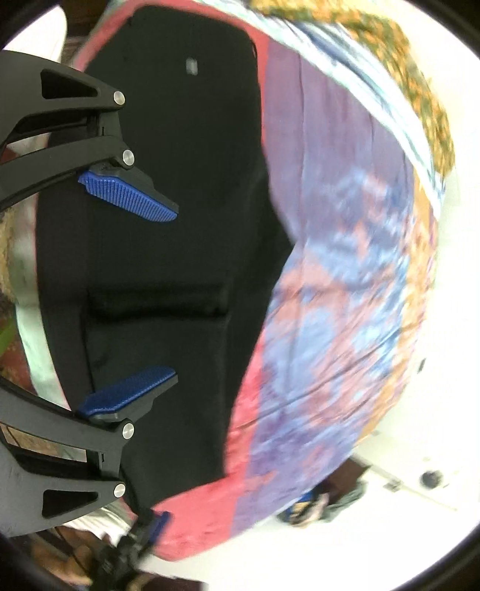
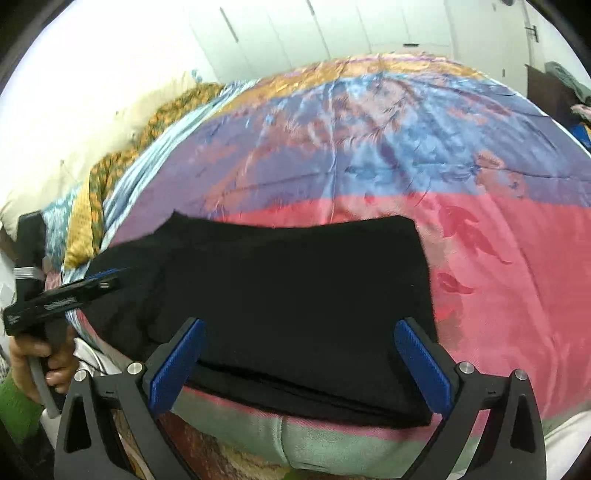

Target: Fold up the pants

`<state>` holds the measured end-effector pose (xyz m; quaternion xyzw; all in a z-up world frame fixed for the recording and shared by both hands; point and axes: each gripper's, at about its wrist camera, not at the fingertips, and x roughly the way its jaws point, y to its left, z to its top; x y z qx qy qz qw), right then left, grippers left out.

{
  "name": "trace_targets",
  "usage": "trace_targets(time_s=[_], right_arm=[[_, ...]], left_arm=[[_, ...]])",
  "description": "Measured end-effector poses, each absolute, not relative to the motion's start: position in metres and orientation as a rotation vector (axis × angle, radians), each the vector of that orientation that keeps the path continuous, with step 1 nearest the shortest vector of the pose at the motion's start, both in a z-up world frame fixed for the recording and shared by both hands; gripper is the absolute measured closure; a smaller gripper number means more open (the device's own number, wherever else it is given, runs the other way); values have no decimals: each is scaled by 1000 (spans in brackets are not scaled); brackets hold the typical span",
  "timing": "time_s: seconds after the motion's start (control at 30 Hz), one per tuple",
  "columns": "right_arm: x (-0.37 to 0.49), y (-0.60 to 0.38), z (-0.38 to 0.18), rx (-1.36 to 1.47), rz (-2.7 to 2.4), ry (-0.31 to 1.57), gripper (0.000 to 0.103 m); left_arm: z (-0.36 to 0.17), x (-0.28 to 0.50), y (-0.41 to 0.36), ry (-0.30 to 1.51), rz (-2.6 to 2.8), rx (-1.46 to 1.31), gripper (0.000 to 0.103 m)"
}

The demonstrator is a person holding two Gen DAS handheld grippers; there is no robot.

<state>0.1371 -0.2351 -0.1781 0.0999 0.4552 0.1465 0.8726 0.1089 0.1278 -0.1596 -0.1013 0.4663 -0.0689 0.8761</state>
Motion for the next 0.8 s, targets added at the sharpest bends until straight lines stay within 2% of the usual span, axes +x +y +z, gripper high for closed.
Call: trace_targets(time_s=[0.2, 0.33, 0.43, 0.8], right_arm=[[116, -232, -193, 185, 302, 981, 2], [113, -228, -191, 169, 309, 972, 2], [113, -223, -193, 157, 322, 978, 2], [111, -221, -194, 160, 334, 975, 2]], left_arm=[[-148, 79, 252, 883, 2, -653, 20], [-173, 32, 330, 724, 157, -1044, 20], [-190, 13, 366, 658, 245, -1210, 20], [-240, 7, 391, 698, 364, -1314, 21]])
